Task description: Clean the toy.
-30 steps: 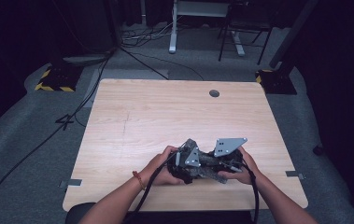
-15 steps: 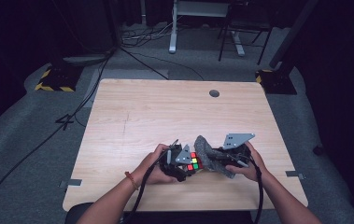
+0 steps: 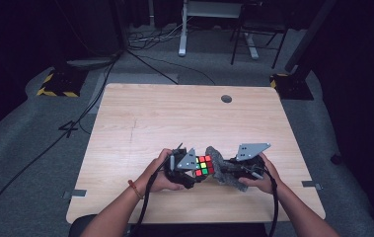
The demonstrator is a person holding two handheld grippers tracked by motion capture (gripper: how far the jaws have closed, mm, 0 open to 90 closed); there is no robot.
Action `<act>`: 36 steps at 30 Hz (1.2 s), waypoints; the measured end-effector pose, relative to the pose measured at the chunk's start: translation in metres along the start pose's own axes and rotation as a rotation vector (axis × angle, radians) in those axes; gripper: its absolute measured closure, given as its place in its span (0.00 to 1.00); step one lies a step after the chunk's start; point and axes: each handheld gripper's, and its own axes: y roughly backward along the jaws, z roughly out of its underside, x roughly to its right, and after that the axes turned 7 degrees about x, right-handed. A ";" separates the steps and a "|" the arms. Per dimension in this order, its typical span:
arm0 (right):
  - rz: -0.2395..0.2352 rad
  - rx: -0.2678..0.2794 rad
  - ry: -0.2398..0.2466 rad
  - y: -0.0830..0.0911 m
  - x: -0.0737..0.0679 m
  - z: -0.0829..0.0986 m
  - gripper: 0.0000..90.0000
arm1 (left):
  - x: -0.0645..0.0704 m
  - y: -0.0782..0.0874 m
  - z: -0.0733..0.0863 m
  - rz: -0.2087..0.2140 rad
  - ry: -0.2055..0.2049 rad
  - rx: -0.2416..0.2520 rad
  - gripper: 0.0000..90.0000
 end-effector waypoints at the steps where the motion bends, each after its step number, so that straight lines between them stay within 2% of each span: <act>1: 0.001 0.011 -0.002 0.002 0.000 -0.001 0.85 | 0.000 0.000 0.000 -0.003 0.000 -0.005 0.38; 5: -0.003 0.052 0.006 0.009 -0.003 -0.006 0.85 | 0.002 -0.007 0.000 -0.017 -0.015 -0.050 0.38; 7: -0.017 0.065 0.015 0.009 -0.006 -0.010 0.85 | 0.003 -0.011 -0.001 -0.008 -0.015 -0.049 0.38; 11: -0.006 0.081 0.035 0.006 -0.011 -0.016 0.84 | 0.004 -0.012 -0.002 -0.017 -0.024 -0.057 0.38; 14: -0.006 0.095 0.015 0.006 -0.009 -0.015 0.84 | 0.004 -0.009 -0.002 -0.017 -0.027 -0.051 0.38; 16: 0.007 0.068 0.023 0.004 -0.006 -0.012 0.84 | 0.005 -0.009 -0.003 -0.025 -0.040 -0.061 0.38; 19: 0.007 0.044 -0.004 0.002 0.002 -0.004 0.84 | 0.005 -0.009 -0.003 -0.021 -0.040 -0.059 0.38; 22: 0.017 0.020 -0.030 0.000 0.009 0.005 0.84 | 0.004 -0.007 -0.004 -0.014 -0.037 -0.036 0.38; 24: 0.034 0.003 -0.030 -0.001 0.011 0.009 0.84 | 0.003 -0.004 -0.005 -0.006 -0.030 -0.011 0.38; 26: 0.007 0.013 -0.053 -0.001 0.013 0.011 0.84 | 0.003 -0.003 -0.006 -0.002 -0.023 0.006 0.38; 30: -0.033 0.024 -0.055 -0.004 0.010 0.010 0.85 | 0.003 -0.005 -0.007 0.003 -0.022 0.022 0.38; 36: -0.042 0.084 -0.041 0.001 0.005 0.007 0.85 | 0.002 -0.008 -0.006 -0.003 -0.014 0.007 0.37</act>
